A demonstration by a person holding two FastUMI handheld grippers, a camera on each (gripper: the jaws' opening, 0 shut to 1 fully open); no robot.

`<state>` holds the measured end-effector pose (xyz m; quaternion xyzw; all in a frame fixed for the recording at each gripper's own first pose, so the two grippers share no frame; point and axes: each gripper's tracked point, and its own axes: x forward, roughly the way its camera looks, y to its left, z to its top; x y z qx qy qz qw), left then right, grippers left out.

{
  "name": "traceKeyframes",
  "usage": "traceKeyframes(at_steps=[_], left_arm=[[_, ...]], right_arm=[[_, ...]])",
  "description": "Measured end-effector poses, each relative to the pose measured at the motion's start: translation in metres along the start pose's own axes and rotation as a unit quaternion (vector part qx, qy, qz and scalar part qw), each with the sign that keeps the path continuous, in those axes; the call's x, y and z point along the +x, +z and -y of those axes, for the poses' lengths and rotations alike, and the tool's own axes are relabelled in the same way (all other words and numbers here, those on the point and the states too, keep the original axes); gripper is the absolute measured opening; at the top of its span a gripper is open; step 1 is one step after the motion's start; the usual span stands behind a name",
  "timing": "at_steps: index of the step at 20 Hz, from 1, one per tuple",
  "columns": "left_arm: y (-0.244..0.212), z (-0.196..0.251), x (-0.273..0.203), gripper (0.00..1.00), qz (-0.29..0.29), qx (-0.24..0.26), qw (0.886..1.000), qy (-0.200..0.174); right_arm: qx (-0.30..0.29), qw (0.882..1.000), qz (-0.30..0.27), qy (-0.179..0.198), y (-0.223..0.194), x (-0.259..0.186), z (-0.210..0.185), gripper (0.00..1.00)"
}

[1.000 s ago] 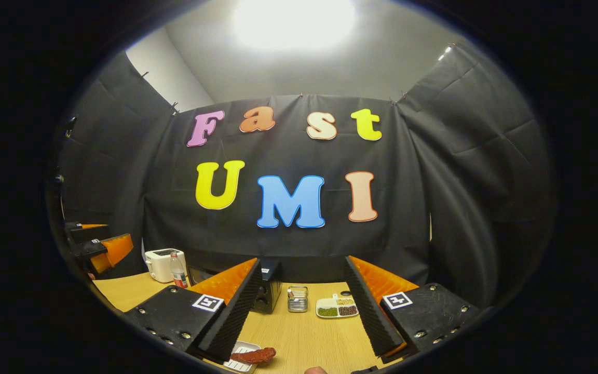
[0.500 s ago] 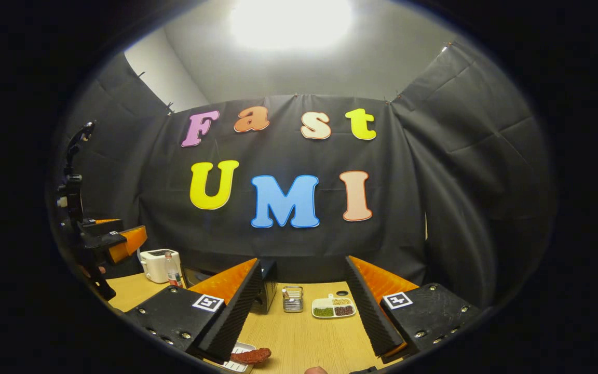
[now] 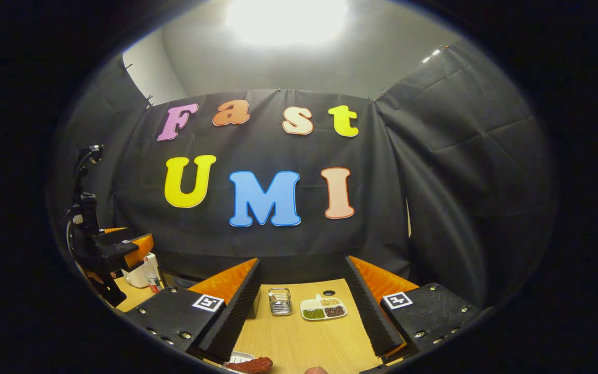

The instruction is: Open the electric oven with the left hand, put the food in, and close the electric oven.

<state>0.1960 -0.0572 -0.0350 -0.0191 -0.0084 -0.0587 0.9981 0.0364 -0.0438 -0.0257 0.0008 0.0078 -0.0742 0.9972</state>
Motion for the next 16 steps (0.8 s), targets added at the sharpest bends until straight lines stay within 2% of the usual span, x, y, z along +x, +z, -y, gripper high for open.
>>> traceKeyframes(at_steps=[1, 4, 5, 8, 11, 14, 16], left_arm=[[-0.008, 0.001, 0.01, 0.97, -0.007, -0.003, 1.0, -0.005], [-0.035, 0.006, 0.039, 1.0, -0.026, -0.008, 0.999, -0.019], [-0.043, 0.008, 0.048, 0.98, -0.031, -0.006, 0.999, -0.023], [-0.065, 0.016, 0.075, 1.0, -0.043, -0.001, 0.998, -0.038], [-0.088, 0.025, 0.1, 0.98, -0.056, -0.004, 0.997, -0.05], [-0.114, 0.028, 0.123, 1.0, -0.068, 0.005, 0.996, -0.054], [-0.131, 0.03, 0.133, 0.98, -0.08, 0.007, 0.995, -0.056]], right_arm=[[-0.004, 1.0, -0.004, -0.006, -0.003, 0.003, 0.0, 0.96], [-0.012, 0.999, -0.012, -0.029, -0.007, 0.009, 0.005, 0.96], [-0.014, 0.999, -0.015, -0.037, -0.008, 0.011, 0.006, 0.96], [-0.025, 0.998, -0.025, -0.06, -0.014, 0.015, 0.011, 0.96], [-0.037, 0.996, -0.033, -0.079, -0.015, 0.018, 0.014, 0.96], [-0.043, 0.994, -0.045, -0.084, -0.02, 0.022, 0.01, 0.96], [-0.049, 0.994, -0.051, -0.083, -0.022, 0.024, 0.007, 0.96]])
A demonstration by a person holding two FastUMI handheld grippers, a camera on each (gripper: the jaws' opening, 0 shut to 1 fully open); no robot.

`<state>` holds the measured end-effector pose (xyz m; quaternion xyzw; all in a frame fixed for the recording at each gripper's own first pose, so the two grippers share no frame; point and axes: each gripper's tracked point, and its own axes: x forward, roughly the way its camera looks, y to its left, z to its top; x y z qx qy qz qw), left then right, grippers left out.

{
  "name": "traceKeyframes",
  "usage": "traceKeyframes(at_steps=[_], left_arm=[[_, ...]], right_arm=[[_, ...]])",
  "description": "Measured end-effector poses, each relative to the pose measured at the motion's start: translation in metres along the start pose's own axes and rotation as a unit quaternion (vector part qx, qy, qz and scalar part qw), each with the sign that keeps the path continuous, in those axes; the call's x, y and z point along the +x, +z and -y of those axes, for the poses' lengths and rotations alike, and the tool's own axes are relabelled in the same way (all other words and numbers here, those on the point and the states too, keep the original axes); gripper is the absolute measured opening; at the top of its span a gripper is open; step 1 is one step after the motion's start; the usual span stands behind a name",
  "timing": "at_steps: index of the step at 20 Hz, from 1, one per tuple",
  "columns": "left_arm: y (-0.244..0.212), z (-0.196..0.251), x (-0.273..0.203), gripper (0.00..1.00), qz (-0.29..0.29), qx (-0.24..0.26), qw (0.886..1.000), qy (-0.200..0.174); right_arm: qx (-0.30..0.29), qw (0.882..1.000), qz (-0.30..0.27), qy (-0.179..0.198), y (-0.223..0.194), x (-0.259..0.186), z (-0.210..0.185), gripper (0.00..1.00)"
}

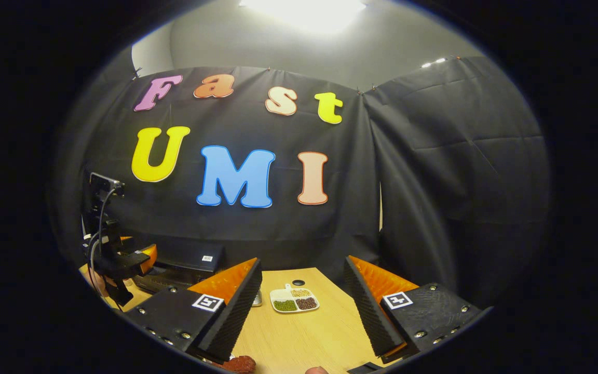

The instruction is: Open the electric oven with the left hand, put the food in, and close the electric oven.

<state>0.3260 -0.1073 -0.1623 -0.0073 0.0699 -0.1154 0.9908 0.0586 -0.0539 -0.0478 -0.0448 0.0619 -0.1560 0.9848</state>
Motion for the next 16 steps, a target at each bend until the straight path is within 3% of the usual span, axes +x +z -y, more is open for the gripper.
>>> traceKeyframes(at_steps=[7, 16], left_arm=[[-0.053, -0.003, 0.019, 1.0, -0.047, -0.01, 0.999, 0.007], [-0.057, 0.0, 0.011, 1.0, -0.046, -0.025, 0.999, 0.014]], right_arm=[[-0.023, 1.0, -0.001, 0.005, 0.004, -0.004, -0.006, 0.96], [-0.025, 1.0, 0.002, 0.003, 0.006, -0.01, 0.003, 0.96]])
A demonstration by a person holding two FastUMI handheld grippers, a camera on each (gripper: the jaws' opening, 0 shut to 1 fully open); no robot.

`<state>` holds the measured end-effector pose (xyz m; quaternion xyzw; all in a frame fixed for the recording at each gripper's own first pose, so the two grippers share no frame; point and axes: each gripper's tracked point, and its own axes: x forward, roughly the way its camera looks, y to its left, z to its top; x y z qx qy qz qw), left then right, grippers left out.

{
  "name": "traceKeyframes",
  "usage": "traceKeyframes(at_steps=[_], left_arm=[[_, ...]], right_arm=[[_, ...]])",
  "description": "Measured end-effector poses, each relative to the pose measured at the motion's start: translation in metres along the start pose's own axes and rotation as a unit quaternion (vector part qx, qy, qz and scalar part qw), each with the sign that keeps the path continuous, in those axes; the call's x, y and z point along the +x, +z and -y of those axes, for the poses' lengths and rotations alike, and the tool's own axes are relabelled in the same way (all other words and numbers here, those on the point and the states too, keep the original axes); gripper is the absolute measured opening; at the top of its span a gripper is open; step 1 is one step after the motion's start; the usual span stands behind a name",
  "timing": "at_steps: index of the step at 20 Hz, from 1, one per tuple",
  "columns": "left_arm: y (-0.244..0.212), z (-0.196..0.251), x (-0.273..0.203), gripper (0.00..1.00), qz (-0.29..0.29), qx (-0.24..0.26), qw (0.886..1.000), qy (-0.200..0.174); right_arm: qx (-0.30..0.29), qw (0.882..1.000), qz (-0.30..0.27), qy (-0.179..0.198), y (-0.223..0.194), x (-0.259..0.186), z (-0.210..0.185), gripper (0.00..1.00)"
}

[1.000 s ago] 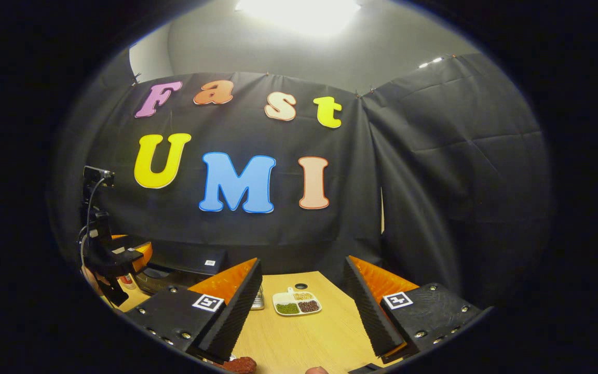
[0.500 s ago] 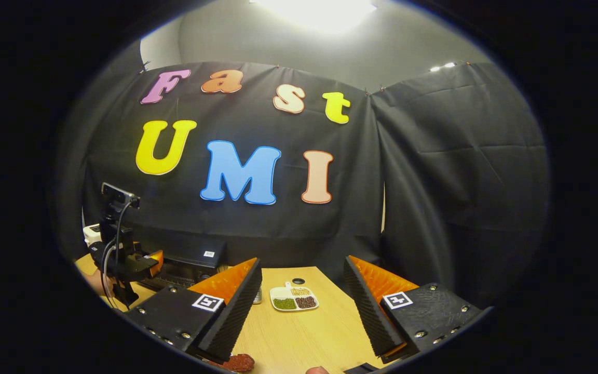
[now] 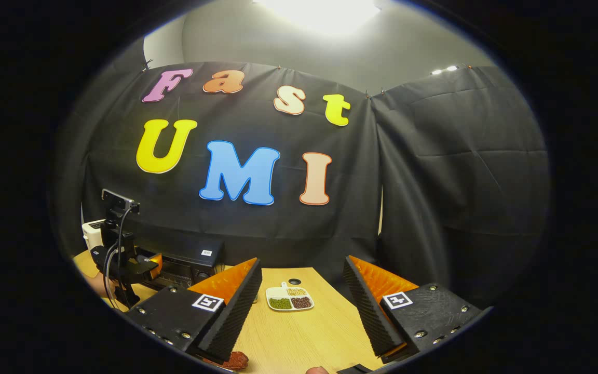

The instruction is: Open the electric oven with the left hand, put the food in, and close the electric oven.

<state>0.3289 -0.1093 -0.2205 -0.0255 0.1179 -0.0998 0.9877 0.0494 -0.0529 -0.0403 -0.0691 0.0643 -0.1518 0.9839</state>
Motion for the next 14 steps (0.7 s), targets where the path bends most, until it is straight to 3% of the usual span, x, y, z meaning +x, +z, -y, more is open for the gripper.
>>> traceKeyframes(at_steps=[14], left_arm=[[-0.031, 0.007, -0.058, 0.98, -0.032, 0.009, 0.999, 0.011]], right_arm=[[0.012, 1.0, -0.003, 0.027, -0.007, -0.008, 0.01, 0.96]])
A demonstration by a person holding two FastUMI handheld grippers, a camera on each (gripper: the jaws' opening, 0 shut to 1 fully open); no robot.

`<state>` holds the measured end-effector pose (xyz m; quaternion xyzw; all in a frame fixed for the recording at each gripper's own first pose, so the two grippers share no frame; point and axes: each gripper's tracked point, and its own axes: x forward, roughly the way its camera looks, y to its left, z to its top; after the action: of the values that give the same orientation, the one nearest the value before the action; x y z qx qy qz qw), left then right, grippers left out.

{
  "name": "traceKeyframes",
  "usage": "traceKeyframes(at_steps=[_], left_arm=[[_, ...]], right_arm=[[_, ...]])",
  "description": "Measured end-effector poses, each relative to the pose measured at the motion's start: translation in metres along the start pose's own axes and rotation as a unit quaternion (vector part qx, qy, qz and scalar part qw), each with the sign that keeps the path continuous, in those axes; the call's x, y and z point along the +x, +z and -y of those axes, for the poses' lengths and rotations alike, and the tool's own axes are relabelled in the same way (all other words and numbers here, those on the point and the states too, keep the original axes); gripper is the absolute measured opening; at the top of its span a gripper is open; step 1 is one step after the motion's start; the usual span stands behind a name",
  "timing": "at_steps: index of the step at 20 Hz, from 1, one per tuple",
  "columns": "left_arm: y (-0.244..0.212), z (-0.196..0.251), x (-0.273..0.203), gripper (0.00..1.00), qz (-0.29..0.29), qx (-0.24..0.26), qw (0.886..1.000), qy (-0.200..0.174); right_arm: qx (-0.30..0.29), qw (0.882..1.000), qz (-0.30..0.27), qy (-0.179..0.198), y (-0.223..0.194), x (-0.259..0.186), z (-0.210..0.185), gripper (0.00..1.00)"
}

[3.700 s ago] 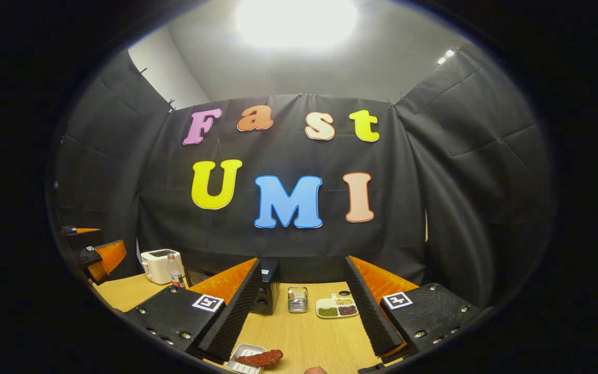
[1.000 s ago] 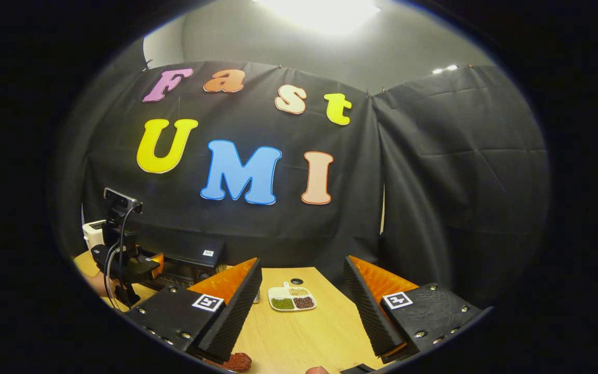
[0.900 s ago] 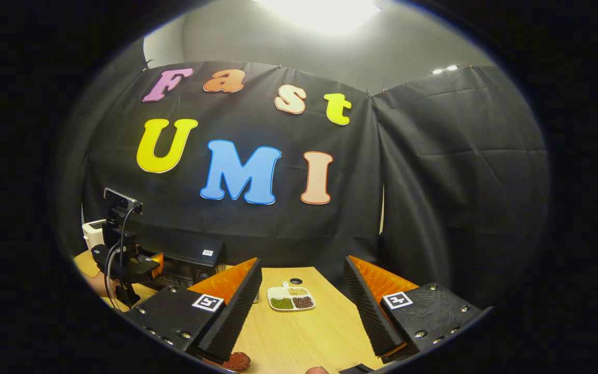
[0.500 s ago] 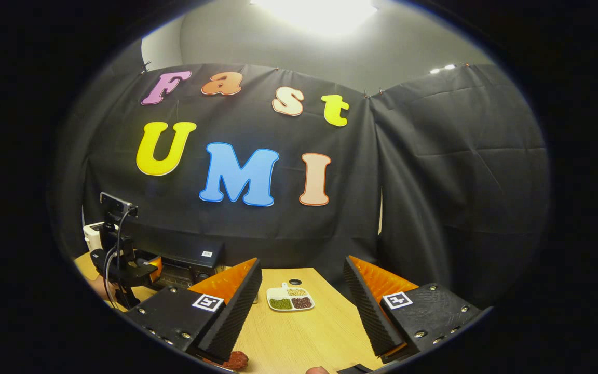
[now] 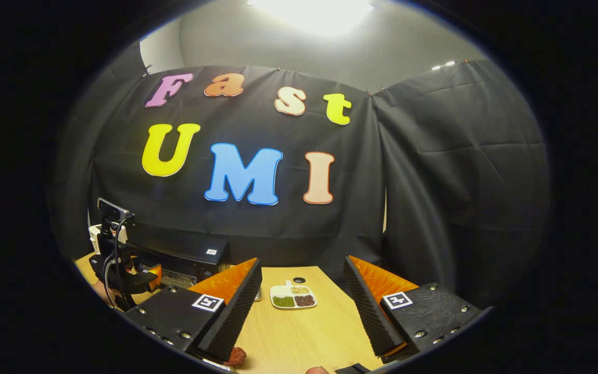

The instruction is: Open the electric oven with the left hand, put the food in, and close the electric oven.

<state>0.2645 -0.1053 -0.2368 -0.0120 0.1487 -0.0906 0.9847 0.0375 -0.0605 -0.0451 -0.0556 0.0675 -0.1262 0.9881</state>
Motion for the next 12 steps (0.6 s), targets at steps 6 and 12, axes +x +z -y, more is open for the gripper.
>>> traceKeyframes(at_steps=[6, 12], left_arm=[[-0.023, 0.002, -0.018, 0.98, -0.025, 0.006, 1.0, 0.008], [-0.046, 0.005, -0.031, 1.0, -0.044, 0.005, 0.999, 0.014]], right_arm=[[0.006, 1.0, -0.001, 0.014, -0.003, -0.002, 0.005, 0.96], [0.002, 1.0, -0.007, 0.024, -0.009, -0.007, 0.01, 0.96]])
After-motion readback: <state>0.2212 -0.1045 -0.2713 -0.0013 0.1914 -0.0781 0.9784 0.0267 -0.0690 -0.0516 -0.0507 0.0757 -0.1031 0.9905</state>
